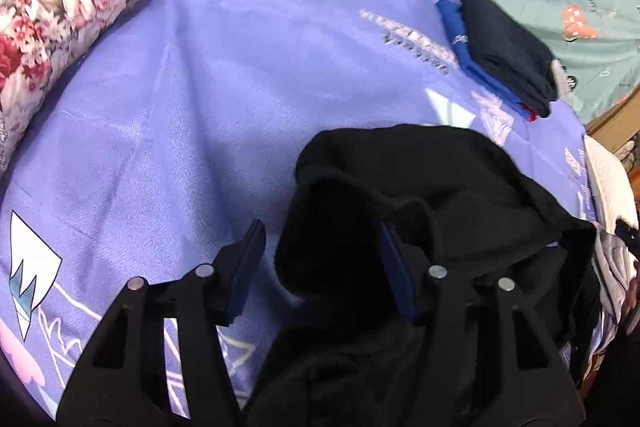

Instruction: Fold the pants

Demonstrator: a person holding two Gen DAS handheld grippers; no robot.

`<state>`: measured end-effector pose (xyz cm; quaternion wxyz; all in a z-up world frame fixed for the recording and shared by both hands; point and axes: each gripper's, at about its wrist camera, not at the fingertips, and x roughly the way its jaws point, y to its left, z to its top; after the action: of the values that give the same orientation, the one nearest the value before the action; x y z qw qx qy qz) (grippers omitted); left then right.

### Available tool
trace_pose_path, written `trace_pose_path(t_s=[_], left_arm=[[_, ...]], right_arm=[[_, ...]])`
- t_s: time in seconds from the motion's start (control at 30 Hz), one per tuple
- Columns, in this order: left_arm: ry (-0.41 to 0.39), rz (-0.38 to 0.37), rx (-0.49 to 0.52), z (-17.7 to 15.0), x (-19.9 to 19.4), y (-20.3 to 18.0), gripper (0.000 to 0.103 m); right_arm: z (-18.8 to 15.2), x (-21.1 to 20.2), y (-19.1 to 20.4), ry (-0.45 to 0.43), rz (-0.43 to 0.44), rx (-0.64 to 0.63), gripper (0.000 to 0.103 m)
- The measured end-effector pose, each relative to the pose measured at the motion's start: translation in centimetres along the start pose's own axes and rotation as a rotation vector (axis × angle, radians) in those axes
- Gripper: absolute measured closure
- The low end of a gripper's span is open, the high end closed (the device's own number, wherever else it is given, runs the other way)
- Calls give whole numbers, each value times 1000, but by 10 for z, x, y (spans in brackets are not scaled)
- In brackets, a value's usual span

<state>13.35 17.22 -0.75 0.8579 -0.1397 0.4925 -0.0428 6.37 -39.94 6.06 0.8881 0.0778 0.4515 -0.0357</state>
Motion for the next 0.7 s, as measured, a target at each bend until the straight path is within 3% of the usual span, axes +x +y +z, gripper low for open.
trace_pose_path(t_s=[0.13,0.17,0.2,0.23,0.3,0.33,0.37,0.4,0.43,0.5,0.53,0.6,0.67,0.7], left_arm=[[-30,20,56,-4,-8,-23,15],[-28,30,61,-4,-5,-26,14],[-15,43,65,-3,2,-29,14],[2,51,60,-2,10,-29,14],[35,83,37,0,28,-26,11],[48,110,22,1,37,-22,10],[63,117,7,1,44,-19,10],[89,99,-22,1,52,-13,10],[99,74,-44,1,55,-9,10],[69,63,-46,0,50,-5,24],[60,59,-38,0,47,-5,44],[33,49,-20,1,38,-2,62],[7,43,-11,5,30,-2,88],[-4,20,-14,7,24,-2,89]], right_arm=[[-80,-30,68,-18,64,-356,16],[-106,-31,90,-15,69,-449,16],[-124,-29,103,-24,34,-505,16],[-142,-19,117,-48,-76,-562,16],[-154,5,130,-51,-227,-608,17],[-156,18,130,-28,-261,-603,20],[-157,35,127,18,-276,-584,34],[-156,49,122,59,-277,-574,70],[-154,57,116,91,-299,-570,98],[-138,54,100,110,-241,-540,101],[-123,41,95,74,-229,-527,101],[-92,15,81,6,-213,-474,101],[-47,-16,59,-65,-174,-390,101],[-28,-27,50,-100,-189,-369,101]])
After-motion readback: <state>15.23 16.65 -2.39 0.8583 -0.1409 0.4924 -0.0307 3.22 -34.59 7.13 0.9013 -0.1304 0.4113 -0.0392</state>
